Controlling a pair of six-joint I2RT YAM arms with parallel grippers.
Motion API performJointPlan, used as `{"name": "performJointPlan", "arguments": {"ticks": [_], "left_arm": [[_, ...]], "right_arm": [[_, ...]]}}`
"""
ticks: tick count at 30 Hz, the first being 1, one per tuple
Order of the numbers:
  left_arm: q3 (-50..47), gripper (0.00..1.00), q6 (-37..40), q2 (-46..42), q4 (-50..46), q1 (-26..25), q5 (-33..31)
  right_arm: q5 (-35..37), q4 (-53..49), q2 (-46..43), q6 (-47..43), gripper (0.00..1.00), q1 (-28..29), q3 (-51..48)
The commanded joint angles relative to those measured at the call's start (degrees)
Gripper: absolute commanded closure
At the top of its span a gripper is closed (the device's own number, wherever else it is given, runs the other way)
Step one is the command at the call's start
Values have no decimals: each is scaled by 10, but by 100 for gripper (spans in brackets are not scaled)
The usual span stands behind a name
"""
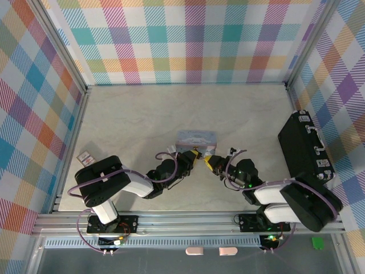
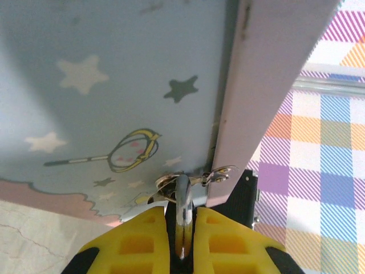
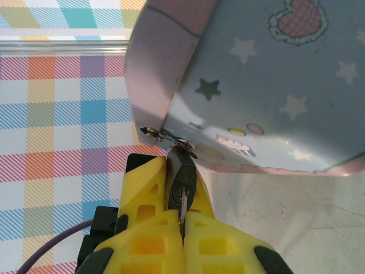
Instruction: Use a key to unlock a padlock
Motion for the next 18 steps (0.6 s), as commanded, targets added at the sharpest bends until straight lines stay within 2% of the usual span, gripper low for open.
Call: {"name": "performJointPlan", "arguments": {"ticks": [1, 4, 7, 10, 14, 18], "left_arm": [[31, 100, -19, -56, 127, -19, 71], [34, 100, -18, -57, 126, -19, 75], [40, 100, -19, -51, 127, -19, 80], [43, 100, -19, -47, 126, -19, 85], [46, 100, -19, -43, 126, -19, 88], [50, 100, -19, -40, 126, -19, 91]], "right_arm": [[-2, 23, 87, 25, 100, -4, 5], [-14, 122, 172, 44, 100, -4, 10], [-27, 126, 212, 47, 100, -2, 25], [-13, 111, 181, 24, 100, -4, 18], [-36, 5, 137, 3, 100, -9, 38], [-41, 36, 167, 6, 100, -24, 25]]}}
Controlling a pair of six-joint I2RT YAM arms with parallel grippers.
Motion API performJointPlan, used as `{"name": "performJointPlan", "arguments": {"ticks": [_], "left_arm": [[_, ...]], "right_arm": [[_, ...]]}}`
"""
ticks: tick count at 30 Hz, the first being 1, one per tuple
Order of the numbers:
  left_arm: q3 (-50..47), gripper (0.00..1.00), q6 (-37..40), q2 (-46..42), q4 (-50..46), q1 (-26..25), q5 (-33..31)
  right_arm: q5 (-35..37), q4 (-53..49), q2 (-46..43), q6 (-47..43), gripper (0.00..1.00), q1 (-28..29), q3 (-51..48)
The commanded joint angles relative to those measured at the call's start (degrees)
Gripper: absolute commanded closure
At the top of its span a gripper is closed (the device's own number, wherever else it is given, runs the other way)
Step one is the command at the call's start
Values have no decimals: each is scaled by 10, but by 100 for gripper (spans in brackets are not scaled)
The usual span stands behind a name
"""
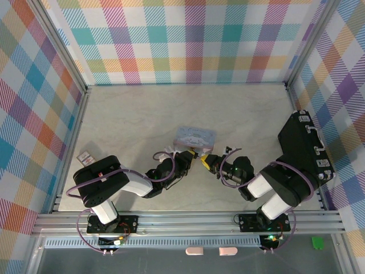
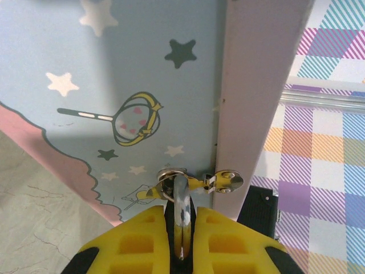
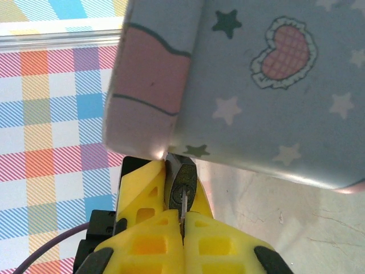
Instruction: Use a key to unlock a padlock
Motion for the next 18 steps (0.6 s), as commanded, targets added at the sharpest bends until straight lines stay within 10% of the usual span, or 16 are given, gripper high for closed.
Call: {"name": "performJointPlan", "arguments": {"ticks": [1, 18], "left_arm": [[50, 100, -18, -35, 172, -26, 109], [52, 100, -19, -33, 172, -26, 114]], "right_arm": [[4, -62, 44, -10, 100, -15, 3], [-65, 14, 169, 5, 100, -50, 39]]}}
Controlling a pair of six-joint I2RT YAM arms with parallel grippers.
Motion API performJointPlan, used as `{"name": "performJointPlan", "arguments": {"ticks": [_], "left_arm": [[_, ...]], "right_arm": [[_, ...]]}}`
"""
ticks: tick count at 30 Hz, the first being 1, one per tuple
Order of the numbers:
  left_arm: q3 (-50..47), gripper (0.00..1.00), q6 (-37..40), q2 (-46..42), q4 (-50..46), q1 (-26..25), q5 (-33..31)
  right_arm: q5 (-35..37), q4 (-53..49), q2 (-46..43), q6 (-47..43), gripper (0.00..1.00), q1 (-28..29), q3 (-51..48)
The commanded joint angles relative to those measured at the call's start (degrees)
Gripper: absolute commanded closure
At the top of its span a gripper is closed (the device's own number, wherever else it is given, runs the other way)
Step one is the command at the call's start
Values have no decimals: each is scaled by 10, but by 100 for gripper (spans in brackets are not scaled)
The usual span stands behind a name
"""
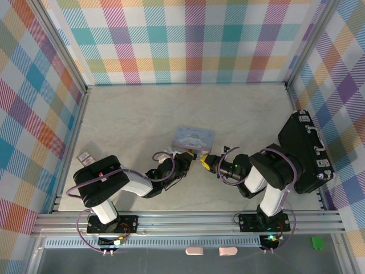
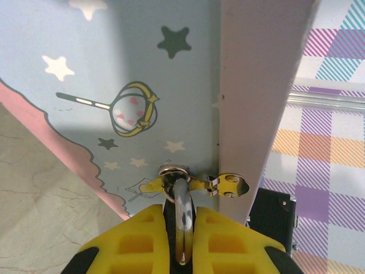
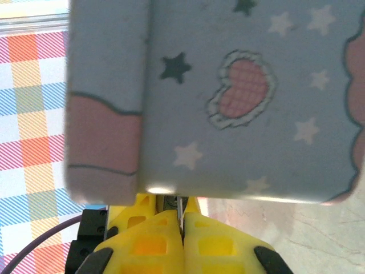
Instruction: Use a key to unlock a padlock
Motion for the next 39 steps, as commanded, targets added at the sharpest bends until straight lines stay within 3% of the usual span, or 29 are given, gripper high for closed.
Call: {"name": "performJointPlan", "arguments": {"ticks": [1, 25, 33, 39], "left_arm": [[52, 100, -19, -33, 203, -26, 116], [52, 100, -37, 7, 208, -28, 144], [35, 100, -27, -1, 207, -23, 148], [-22, 100, 24, 29, 201, -4, 178]], "right_arm": [[27, -82, 42, 1, 100, -3, 18], [-66, -82, 97, 14, 100, -2, 89], [-42, -102, 111, -13, 100, -4, 63], [-18, -154, 77, -55, 100, -4, 38]]}}
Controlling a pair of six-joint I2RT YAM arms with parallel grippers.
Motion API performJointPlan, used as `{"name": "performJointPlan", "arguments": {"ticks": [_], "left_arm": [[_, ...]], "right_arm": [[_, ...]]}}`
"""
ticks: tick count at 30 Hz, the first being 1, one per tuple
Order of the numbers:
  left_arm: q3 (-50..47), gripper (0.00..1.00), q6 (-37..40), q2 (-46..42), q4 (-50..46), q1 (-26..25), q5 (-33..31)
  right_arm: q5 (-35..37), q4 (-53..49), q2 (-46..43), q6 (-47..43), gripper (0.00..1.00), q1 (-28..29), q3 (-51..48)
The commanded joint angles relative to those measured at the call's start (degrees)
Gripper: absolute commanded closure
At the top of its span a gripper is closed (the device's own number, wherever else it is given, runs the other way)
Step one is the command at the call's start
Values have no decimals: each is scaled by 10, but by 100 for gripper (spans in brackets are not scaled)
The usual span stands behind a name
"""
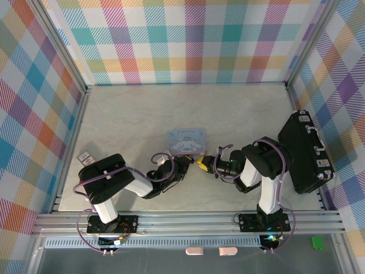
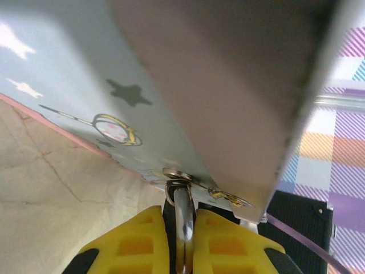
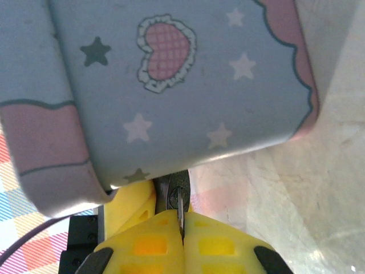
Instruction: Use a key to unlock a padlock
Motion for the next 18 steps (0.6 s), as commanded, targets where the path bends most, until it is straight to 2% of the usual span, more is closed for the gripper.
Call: {"name": "performJointPlan", "arguments": {"ticks": [1, 7, 12, 18], "left_arm": [[-10, 100, 17, 5, 190, -11, 162], [-43, 100, 58, 79, 172, 6, 226], [-36, 97, 60, 135, 196, 6, 246], [-36, 79, 81, 96, 144, 14, 238]], "right_arm": [[56, -136, -7, -45, 100, 6, -15], [76, -272, -92, -110, 100, 4, -17], [81, -360, -153, -145, 100, 4, -8], [86, -403, -189, -165, 100, 4, -7]]}}
